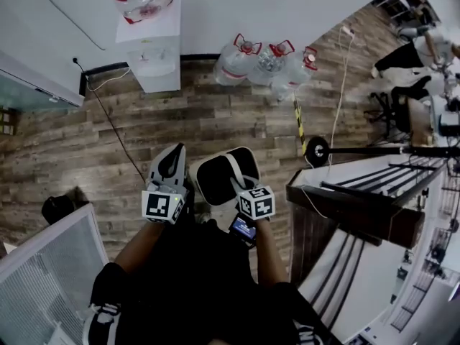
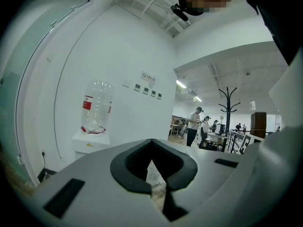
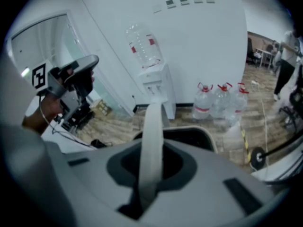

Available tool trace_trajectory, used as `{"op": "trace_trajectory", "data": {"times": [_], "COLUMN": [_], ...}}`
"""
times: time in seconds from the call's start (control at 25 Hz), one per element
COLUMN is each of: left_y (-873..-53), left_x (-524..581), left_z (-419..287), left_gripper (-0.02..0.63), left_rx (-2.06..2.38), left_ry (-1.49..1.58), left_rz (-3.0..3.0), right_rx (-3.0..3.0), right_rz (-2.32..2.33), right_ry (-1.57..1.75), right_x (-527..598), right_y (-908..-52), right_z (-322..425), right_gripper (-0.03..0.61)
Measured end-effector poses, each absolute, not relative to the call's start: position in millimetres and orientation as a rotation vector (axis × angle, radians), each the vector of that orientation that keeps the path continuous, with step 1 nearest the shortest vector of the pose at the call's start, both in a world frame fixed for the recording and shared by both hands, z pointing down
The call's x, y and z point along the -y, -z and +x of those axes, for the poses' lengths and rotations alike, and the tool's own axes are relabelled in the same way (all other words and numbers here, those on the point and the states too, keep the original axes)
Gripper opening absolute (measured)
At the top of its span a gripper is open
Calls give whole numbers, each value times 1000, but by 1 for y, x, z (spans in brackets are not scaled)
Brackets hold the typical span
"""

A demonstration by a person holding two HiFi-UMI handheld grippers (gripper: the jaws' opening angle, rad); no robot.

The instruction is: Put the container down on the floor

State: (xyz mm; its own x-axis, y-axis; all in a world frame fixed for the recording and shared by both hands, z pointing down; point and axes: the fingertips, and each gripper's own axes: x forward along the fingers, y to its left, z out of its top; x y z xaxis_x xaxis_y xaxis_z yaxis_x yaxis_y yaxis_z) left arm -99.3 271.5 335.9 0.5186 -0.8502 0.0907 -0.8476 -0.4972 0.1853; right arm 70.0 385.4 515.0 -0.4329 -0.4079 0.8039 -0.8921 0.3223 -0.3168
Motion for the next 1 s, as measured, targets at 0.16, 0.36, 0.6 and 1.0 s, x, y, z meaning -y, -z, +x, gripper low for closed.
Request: {"op": "trace_trajectory", "data": {"times": [0.16,0.36,0.6,1.0], "left_y": [-340,-332,-334,-345], "left_x": [-234,-202,-177,-131], "left_z": [-112,-125,-147,-156], "left_gripper": [23,23,23,23], "left_rx": [1414,1417,1464,1626], "left_ry": [28,35,47,33], "left_rz": [2577,2577,2557,2458], "right_rx": [1994,2002,2033,2070], "right_rz": [1156,1150,1085,915], "right_ry": [-1016,-987,-922,-844], "right_x": [-343,-294,-239,-172], "right_y": [-517,-521,-515,-525], "right_z": [57,45,28,19], "right_gripper": [56,56,56,55]}}
